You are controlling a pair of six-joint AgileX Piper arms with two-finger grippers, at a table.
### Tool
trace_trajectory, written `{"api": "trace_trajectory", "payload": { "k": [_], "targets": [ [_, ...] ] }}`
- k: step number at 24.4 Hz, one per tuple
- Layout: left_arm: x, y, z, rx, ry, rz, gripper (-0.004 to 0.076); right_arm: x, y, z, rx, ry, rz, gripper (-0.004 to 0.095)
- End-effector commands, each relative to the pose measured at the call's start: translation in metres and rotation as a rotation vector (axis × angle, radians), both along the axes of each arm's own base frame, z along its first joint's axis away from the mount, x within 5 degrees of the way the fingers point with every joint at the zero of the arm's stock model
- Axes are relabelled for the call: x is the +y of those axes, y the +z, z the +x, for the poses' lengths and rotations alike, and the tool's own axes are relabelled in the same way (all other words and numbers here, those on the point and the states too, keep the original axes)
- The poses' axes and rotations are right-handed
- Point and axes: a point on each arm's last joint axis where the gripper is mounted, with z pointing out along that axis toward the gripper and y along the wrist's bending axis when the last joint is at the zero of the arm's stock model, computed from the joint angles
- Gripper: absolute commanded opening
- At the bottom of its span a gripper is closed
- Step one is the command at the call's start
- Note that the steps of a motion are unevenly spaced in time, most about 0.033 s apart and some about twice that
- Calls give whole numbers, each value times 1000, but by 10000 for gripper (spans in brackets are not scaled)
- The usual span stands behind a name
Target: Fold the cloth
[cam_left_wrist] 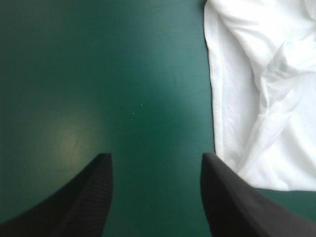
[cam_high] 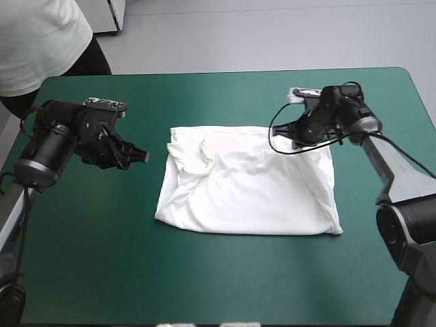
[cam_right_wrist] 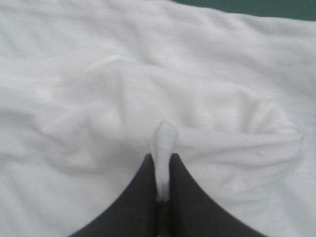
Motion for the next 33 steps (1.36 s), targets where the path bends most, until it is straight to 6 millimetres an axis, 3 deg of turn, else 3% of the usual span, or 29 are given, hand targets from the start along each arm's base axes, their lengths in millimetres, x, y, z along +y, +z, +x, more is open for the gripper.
{"api": "trace_trajectory", "payload": {
  "k": [1, 6, 8, 11, 13, 17, 23, 27, 33],
  "targets": [
    [2, 20, -8, -75, 4, -24, 367, 26, 26, -5, -122, 39, 50, -17],
    [1, 20, -8, -75, 3, -29, 344, 57, -16, -1, -6, 98, 41, 13],
    [-1, 20, -9, -70, 1, -55, 344, 62, -26, 0, 25, 115, 26, 143],
    [-4, 20, -9, -67, -2, -88, 344, 62, -27, -4, 59, 119, 22, 421],
    [-4, 20, -9, -65, -3, -93, 344, 59, -10, -10, 34, 124, 22, 487],
    [-5, 20, -9, -64, -4, -105, 344, 41, 43, -34, -79, 119, -30, 488],
    [-7, 20, -11, -46, -3, -132, 344, 9, 88, -72, -112, 53, -179, 486],
    [-14, 20, -14, -20, -17, -180, 344, -18, 92, -98, -88, -10, -195, 486],
    [-41, 21, -25, -2, -88, -186, 347, -64, 86, -153, -70, -153, -154, 486]
  ]
}}
